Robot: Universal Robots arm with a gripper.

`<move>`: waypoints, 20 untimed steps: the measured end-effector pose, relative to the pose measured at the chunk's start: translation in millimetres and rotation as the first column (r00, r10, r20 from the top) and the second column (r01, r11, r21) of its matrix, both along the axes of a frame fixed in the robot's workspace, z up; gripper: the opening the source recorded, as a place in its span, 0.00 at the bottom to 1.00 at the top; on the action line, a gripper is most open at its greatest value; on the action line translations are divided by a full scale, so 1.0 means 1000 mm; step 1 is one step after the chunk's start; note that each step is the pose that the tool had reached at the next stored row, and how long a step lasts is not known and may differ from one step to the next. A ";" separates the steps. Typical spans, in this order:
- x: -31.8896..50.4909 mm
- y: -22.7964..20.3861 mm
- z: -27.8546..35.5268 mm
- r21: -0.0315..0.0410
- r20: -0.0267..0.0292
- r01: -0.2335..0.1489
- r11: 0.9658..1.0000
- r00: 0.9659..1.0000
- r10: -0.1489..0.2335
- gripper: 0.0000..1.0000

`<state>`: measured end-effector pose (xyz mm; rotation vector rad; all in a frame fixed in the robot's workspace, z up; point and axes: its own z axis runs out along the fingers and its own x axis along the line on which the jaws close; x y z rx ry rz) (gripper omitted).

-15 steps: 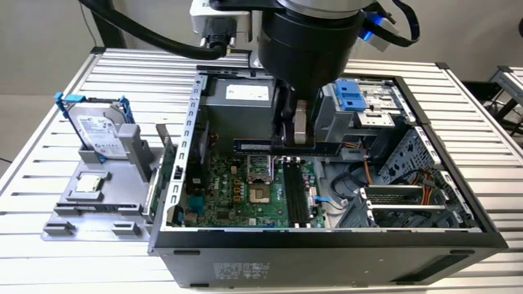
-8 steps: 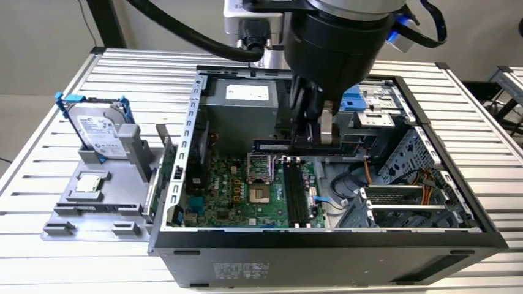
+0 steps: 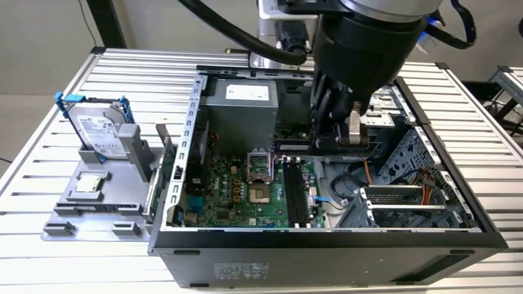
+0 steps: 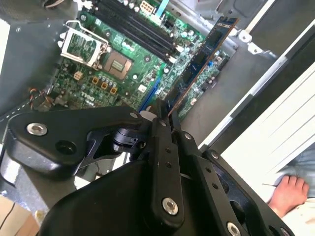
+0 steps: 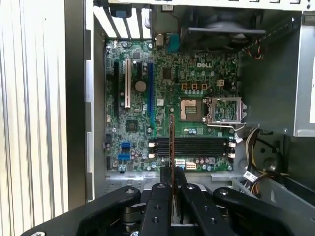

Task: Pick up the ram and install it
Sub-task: 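Pick up the ram and move it above insertion slot, then insert the ram into the slot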

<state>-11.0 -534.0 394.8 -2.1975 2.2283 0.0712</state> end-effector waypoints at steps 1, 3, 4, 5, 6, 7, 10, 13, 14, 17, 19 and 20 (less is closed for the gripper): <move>0.0028 0.0000 0.0000 0.000 0.000 0.000 1.000 1.000 0.000 0.00; 0.0077 0.0000 0.0000 0.000 0.000 0.000 1.000 1.000 0.000 0.00; 0.0099 0.0000 0.0000 0.000 0.000 0.000 1.000 1.000 0.000 0.00; 0.0121 0.0000 0.0000 0.000 0.000 0.000 1.000 1.000 0.000 0.00; 0.0139 0.0000 0.0000 0.000 0.000 0.000 1.000 1.000 0.000 0.00; 0.0153 0.0001 0.0000 0.000 0.000 0.000 1.000 1.000 0.000 0.00; 0.0168 0.0000 0.0000 0.000 0.000 0.000 1.000 1.000 0.000 0.00; 0.0169 0.0000 0.0000 0.000 0.000 0.000 1.000 1.000 0.000 0.00; 0.0169 0.0000 0.0000 0.000 0.000 0.000 1.000 1.000 0.000 0.00; 0.0169 0.0000 0.0000 0.000 0.000 0.000 1.000 1.000 0.000 0.00; 0.0170 0.0005 0.0000 0.000 0.000 0.000 1.000 1.000 0.000 0.00; 0.0170 0.0010 0.0000 0.000 0.000 0.000 1.000 1.000 0.000 0.00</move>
